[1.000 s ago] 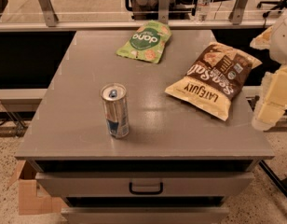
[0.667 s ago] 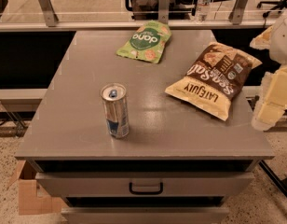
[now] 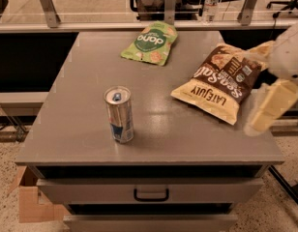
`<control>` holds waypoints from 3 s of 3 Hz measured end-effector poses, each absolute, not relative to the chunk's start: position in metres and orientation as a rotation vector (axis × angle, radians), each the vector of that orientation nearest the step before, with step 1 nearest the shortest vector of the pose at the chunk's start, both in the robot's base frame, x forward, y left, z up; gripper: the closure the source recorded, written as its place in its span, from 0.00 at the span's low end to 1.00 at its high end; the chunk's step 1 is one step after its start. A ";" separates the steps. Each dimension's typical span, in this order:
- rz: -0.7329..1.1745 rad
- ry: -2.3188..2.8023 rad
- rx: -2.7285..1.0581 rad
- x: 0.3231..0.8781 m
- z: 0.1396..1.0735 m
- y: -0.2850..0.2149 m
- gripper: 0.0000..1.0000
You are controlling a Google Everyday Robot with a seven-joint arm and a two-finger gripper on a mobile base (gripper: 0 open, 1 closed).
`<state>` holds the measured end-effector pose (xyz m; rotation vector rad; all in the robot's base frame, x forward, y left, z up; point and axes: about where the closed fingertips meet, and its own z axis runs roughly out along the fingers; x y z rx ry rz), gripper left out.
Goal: Move redbull can near green rice chip bag
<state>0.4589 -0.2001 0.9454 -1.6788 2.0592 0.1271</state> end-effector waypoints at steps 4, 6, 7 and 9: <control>0.728 1.478 -1.439 0.568 0.863 -0.097 0.00; 0.808 1.399 -1.390 0.558 0.860 -0.069 0.00; 0.885 1.318 -1.354 0.545 0.859 -0.036 0.00; 0.900 1.345 -1.312 0.516 0.890 0.000 0.00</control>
Offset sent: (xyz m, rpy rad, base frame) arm 0.1291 0.1230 -0.0824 0.8307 -0.1296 0.2905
